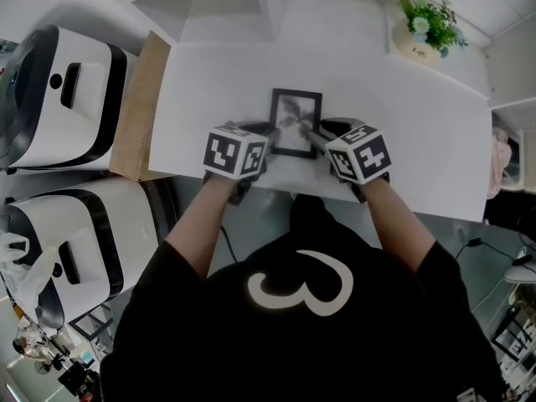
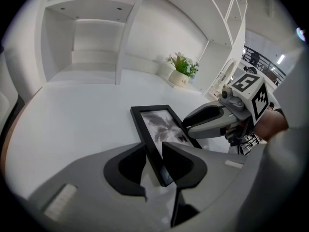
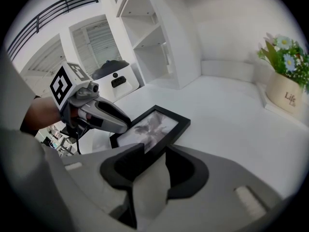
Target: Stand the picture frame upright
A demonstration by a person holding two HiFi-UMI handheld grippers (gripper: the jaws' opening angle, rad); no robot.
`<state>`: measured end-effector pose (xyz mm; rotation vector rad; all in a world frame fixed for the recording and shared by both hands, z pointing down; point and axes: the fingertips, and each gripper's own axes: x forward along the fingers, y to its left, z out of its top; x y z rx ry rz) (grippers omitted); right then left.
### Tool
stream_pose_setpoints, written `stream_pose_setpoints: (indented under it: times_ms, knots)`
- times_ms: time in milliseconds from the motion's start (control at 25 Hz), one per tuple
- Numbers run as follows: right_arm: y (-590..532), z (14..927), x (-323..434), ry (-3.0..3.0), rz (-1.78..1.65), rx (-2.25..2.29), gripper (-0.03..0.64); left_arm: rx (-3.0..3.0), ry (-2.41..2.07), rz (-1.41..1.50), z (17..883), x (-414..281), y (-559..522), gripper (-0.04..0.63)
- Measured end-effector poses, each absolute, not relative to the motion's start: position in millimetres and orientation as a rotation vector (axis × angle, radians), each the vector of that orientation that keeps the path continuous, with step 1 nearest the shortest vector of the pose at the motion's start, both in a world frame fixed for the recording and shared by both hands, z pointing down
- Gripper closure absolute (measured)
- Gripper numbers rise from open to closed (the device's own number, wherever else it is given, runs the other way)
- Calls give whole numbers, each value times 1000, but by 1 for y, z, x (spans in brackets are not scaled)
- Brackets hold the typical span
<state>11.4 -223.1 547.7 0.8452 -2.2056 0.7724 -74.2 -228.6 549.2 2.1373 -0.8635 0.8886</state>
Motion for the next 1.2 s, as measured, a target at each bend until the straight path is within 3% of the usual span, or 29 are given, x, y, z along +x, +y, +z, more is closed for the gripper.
stream_pose_setpoints:
  times_ms: [1200]
  knots:
    - [-97, 548, 7, -2229, 823, 856, 471, 2110, -845, 887, 549, -79, -100, 482]
